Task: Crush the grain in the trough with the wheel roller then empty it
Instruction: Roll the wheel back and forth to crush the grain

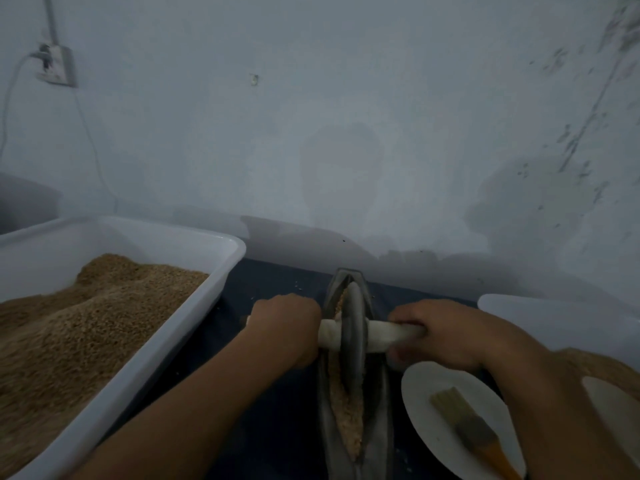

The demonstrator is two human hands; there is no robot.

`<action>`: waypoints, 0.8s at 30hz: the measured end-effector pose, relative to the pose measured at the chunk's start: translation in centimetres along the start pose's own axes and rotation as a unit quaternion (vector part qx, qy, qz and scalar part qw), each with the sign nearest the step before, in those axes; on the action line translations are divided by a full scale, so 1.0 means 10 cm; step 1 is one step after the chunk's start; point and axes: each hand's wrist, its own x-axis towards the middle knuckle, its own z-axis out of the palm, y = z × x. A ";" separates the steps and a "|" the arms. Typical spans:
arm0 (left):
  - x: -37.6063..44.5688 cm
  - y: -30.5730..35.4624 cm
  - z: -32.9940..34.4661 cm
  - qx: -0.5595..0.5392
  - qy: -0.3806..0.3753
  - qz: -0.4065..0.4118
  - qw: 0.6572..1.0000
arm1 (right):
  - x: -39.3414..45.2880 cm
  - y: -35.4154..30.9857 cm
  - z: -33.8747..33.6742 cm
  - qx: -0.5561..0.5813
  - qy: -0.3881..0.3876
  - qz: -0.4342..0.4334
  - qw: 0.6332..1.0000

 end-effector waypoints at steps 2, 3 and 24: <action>0.07 -0.02 0.08 0.012 0.075 -0.001 0.997 | 0.08 0.08 0.07 0.016 0.029 -0.011 0.999; 0.10 -0.02 0.12 0.024 0.120 0.000 0.992 | 0.11 0.13 0.10 0.025 0.047 -0.013 0.998; 0.01 -0.01 0.01 0.021 -0.023 0.003 1.000 | -0.03 -0.05 -0.01 -0.017 -0.008 0.020 1.000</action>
